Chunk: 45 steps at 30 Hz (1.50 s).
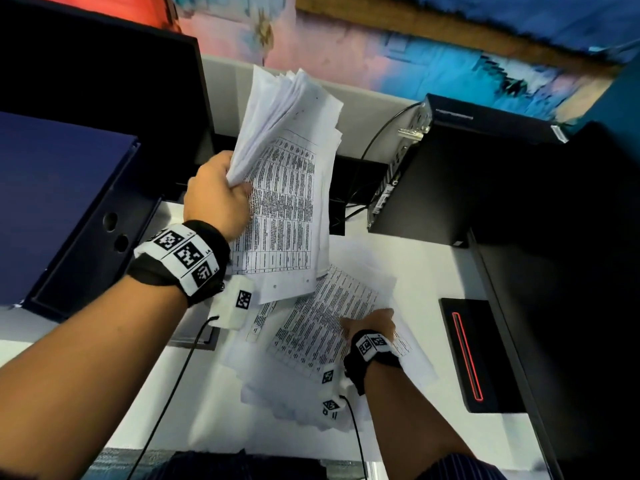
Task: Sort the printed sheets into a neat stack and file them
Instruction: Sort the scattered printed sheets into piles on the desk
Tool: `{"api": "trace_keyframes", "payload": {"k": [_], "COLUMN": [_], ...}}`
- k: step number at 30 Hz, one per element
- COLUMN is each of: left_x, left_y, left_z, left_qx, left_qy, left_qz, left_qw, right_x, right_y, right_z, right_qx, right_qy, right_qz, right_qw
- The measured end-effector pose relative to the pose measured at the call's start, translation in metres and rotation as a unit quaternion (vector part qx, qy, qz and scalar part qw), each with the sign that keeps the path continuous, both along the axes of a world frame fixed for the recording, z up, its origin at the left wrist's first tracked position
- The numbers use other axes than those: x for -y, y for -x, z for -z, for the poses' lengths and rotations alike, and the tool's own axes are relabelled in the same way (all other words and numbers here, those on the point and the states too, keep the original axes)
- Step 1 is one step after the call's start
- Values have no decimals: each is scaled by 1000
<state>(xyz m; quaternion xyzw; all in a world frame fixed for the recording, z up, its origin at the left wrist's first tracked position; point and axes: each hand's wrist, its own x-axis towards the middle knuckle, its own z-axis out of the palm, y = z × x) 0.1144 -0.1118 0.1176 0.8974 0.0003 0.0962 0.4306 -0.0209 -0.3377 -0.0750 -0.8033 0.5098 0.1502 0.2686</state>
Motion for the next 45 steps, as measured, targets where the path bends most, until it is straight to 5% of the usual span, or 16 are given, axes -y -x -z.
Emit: {"api": "trace_keyframes", "payload": {"k": [8,13,18,23,27,30,36,41,45], "left_x": [1,22,43,56,55,52,50,57,52], "left_y": [0,21,49,65,70,71,75,81,75], "left_z": [6,40,92,123,139,144,150,153,144], "left_qx": [-28,-120,-258,-343,-364,-382,-418,-365,-282], "left_qy": [35,-6,-58,-43,-10,31,106,-31,92], "left_qz": [20,41,74,64,41,7,-12,20,31], "left_qw": [999,992,962,936,930,924,902,930,954], "right_x": [1,36,61,79,81,87,56,20,44], "right_y": [4,-3,-4,1,-3,-14,-17,-16,-11], "right_z": [-35,-115,-201,-249,-201,-128,-25,-3,-14], "right_qx": [103,159,243,378,419,307,51,46,137], "right_qy": [-24,120,245,156,-51,-121,-41,-35,-76], "right_qz": [19,-42,-130,-116,-69,-49,-138,-197,-148], "right_qw": [994,979,929,905,904,943,988,979,977]}}
